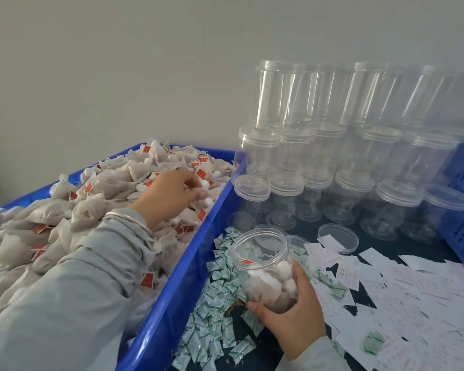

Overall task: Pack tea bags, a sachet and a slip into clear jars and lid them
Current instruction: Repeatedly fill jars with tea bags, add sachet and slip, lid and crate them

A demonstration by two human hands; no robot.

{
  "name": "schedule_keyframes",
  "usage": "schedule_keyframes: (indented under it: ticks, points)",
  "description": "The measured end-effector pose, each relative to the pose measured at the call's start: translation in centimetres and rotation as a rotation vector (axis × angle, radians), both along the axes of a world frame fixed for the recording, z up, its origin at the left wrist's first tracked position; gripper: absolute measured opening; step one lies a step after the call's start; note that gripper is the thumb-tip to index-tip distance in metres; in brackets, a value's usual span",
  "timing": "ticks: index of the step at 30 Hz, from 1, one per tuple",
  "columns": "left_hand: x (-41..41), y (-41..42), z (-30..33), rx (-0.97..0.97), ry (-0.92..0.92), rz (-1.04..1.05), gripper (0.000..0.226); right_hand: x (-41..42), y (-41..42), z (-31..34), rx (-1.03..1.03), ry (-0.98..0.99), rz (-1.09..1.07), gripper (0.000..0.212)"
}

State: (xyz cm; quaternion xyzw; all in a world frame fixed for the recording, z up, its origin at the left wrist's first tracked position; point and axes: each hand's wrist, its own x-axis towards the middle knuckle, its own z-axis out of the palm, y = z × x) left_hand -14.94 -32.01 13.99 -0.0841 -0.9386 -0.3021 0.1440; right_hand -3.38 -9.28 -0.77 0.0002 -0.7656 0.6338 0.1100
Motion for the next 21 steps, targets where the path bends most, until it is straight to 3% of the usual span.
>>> schedule_keyframes:
  ticks: [2,5,11,16,21]
  points:
    - [0.9,1.5,0.8,0.203,0.012,-0.084,0.010,-0.1,0.0,-0.1,-0.024,-0.003,0.005,0.113]
    - [2.5,3.7,1.1,0.313,-0.100,-0.297,0.006,-0.3,0.1,-0.3,-0.058,0.000,0.021,0.112]
    - [3.8,6.2,-0.4,0.272,-0.260,-0.460,0.013,-0.4,0.0,0.1,-0.081,0.002,0.046,0.103]
    - [3.9,6.3,-0.6,0.327,-0.287,-0.477,0.040,-0.4,0.1,0.0,-0.103,0.013,0.054,0.101]
    - [4.2,6.2,-0.4,0.333,-0.251,-0.508,0.021,-0.3,0.1,-0.3,-0.073,0.052,0.003,0.094]
